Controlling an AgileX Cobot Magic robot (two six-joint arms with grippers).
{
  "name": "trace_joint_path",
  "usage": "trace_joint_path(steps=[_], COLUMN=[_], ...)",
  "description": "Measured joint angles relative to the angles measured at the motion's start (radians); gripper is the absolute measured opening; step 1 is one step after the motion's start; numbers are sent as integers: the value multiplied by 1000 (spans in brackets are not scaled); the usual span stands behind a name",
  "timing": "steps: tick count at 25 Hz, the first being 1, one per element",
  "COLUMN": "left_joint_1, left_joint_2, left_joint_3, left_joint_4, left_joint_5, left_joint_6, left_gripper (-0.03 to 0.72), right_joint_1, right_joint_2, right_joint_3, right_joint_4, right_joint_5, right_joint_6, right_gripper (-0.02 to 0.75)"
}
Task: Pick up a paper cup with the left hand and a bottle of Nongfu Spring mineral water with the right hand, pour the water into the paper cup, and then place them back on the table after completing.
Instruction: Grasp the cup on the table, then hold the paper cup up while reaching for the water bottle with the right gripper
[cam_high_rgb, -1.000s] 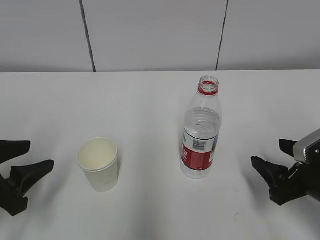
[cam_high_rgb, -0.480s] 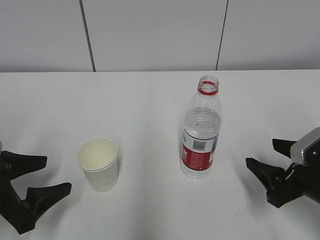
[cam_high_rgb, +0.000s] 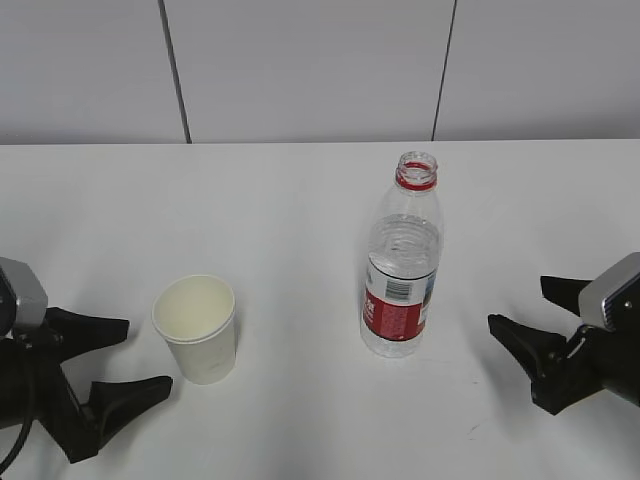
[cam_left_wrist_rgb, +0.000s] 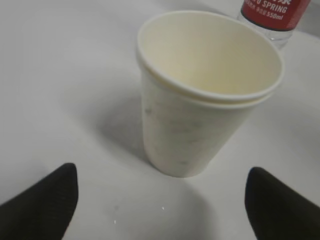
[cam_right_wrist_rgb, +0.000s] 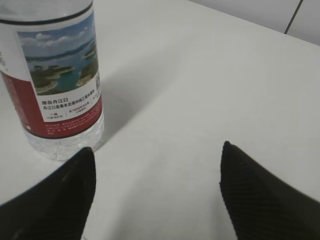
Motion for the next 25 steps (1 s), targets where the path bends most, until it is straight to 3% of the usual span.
trace_joint_path(steps=[5,16,25], left_joint_1=[-19,-222,-236], left_joint_2=[52,61,61], left_joint_3=[-54,-185,-191], left_joint_4=[45,-43,-69], left_joint_5=[0,2,84], left_joint_6=[6,10,10], left_gripper=[618,616,595], right_joint_1=[0,0,0], right_joint_2=[0,0,0], right_joint_3=[0,0,0], right_joint_4=[0,-1,-1], right_joint_5=[0,0,0], right_joint_6=[2,2,2], right_gripper=[573,573,573])
